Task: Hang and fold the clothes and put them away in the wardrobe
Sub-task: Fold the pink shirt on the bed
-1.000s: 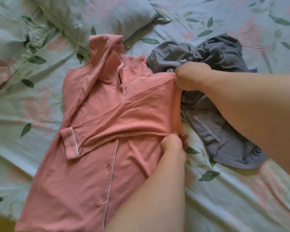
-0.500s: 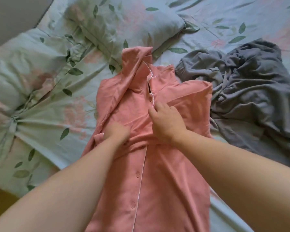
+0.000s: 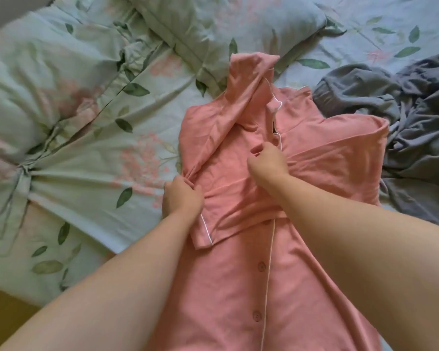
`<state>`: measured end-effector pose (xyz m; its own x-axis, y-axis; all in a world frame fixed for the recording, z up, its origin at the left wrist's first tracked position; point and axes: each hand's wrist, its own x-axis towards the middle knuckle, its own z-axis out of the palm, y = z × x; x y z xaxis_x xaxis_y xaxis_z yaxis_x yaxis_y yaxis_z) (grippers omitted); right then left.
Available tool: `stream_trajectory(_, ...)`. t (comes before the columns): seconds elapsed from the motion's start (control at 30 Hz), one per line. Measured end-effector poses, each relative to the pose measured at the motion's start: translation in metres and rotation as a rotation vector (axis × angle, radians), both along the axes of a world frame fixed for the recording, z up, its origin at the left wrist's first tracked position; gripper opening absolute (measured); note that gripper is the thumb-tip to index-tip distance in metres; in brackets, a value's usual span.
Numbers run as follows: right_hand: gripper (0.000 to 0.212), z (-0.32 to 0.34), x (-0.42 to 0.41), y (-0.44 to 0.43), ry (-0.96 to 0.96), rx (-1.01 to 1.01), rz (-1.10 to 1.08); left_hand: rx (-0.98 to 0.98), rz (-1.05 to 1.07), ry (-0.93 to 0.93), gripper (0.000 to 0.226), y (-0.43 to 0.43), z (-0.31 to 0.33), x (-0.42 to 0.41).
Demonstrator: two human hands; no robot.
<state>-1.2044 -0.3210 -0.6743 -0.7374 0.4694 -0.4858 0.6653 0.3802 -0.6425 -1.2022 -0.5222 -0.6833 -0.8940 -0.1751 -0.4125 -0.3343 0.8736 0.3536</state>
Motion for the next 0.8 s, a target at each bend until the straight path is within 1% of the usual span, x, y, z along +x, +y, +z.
stream_trajectory(0.07, 0.017, 0.003, -0.017, -0.013, 0.035, -0.107, -0.168, -0.035, -0.057, -0.006, 0.04, -0.009, -0.002, -0.011)
stream_trajectory(0.1, 0.012, 0.005, -0.026, -0.021, 0.053, -0.164, -0.224, -0.059, -0.101, 0.001, 0.049, -0.013, -0.002, -0.017)
stream_trajectory(0.13, 0.012, 0.006, -0.035, -0.029, 0.064, -0.209, -0.253, -0.065, -0.135, 0.014, 0.054, -0.015, -0.001, -0.023)
stream_trajectory(0.2, 0.029, 0.009, -0.053, -0.044, 0.079, -0.267, -0.295, -0.071, -0.199, 0.04, 0.055, -0.017, -0.001, -0.035)
stream_trajectory(0.3, 0.071, 0.015, -0.078, -0.063, 0.064, -0.435, -0.44, -0.113, -0.39, 0.132, 0.04, -0.018, -0.003, -0.042)
stream_trajectory(0.33, 0.081, 0.017, -0.084, -0.068, 0.044, -0.497, -0.496, -0.115, -0.429, 0.171, 0.035, -0.018, -0.004, -0.042)
stream_trajectory(0.37, 0.081, 0.018, -0.089, -0.071, 0.035, -0.56, -0.552, -0.109, -0.44, 0.202, 0.032, -0.019, -0.004, -0.043)
stream_trajectory(0.4, 0.072, 0.018, -0.093, -0.074, 0.051, -0.628, -0.609, -0.105, -0.432, 0.225, 0.03, -0.02, -0.005, -0.044)
stream_trajectory(0.47, 0.046, 0.02, -0.09, -0.082, 0.087, -0.742, -0.709, -0.106, -0.383, 0.239, 0.031, -0.027, -0.004, -0.047)
stream_trajectory(0.5, 0.038, 0.021, -0.085, -0.086, 0.102, -0.789, -0.748, -0.101, -0.354, 0.232, 0.032, -0.032, -0.004, -0.048)
stream_trajectory(0.6, 0.025, 0.018, -0.063, -0.093, 0.131, -0.98, -0.842, -0.065, -0.25, 0.189, 0.027, -0.043, -0.007, -0.05)
stream_trajectory(0.67, 0.022, 0.015, -0.049, -0.093, 0.112, -1.084, -0.886, -0.022, -0.164, 0.14, 0.023, -0.046, -0.008, -0.051)
stream_trajectory(0.7, 0.025, 0.013, -0.043, -0.093, 0.104, -1.105, -0.918, 0.0, -0.133, 0.129, 0.022, -0.047, -0.009, -0.051)
stream_trajectory(0.77, 0.038, 0.011, -0.035, -0.094, 0.09, -1.092, -0.973, 0.037, -0.098, 0.126, 0.022, -0.046, -0.012, -0.05)
stream_trajectory(0.8, 0.043, 0.013, -0.033, -0.092, 0.084, -1.053, -0.994, 0.048, -0.091, 0.128, 0.022, -0.046, -0.014, -0.049)
